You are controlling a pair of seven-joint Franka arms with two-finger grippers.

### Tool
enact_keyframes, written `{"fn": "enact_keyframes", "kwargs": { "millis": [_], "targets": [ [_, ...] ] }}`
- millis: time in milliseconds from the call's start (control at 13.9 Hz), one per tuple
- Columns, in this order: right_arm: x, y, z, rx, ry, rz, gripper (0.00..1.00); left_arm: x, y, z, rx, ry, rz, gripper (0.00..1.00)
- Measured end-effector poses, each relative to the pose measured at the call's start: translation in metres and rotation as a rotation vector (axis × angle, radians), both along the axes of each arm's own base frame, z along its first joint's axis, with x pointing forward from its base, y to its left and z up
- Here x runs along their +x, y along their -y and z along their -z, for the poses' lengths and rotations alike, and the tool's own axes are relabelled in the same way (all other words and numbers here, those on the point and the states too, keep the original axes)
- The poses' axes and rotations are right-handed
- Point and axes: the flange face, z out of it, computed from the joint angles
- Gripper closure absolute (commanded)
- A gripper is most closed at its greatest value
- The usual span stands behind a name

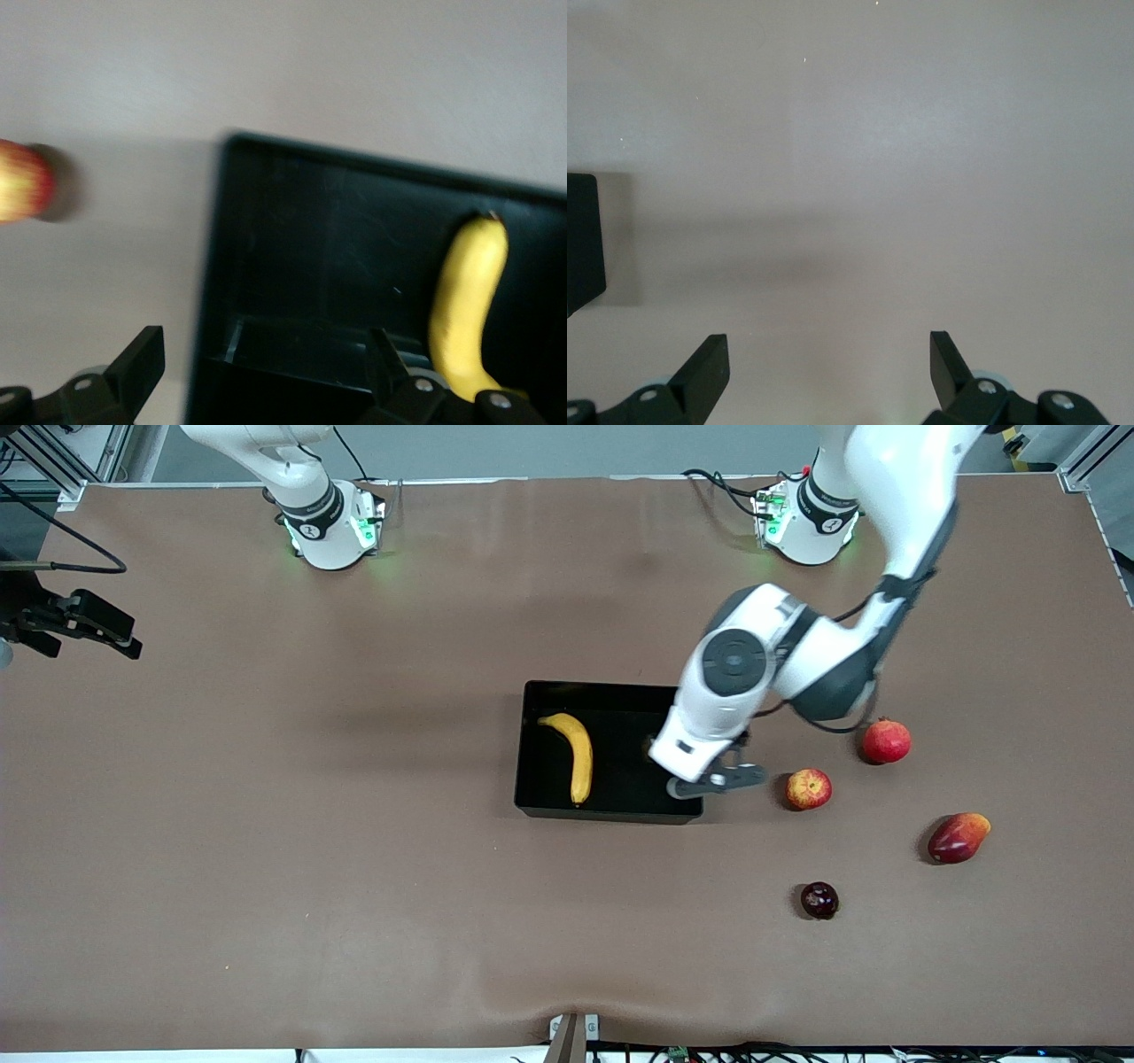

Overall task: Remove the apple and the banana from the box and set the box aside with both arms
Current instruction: 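Move the left gripper back into the box over the banana, then grasp the yellow banana with the left gripper and lift it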

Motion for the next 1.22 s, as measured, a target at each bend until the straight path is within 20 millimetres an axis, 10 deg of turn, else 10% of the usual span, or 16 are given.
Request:
{"fn": "enact_keyframes", "kwargs": {
  "millis": [574, 1219],
  "targets": [
    [0.0, 0.0, 0.0, 0.0, 0.0, 0.0, 0.0, -0.009, 0.098, 0.068, -0.115, 0.104, 0.025, 0.0],
    [0.0, 0.001, 0.0, 0.0, 0.0, 0.001, 0.0, -0.037, 0.12, 0.137, -0.05, 0.075, 0.045, 0.0]
  ]
}}
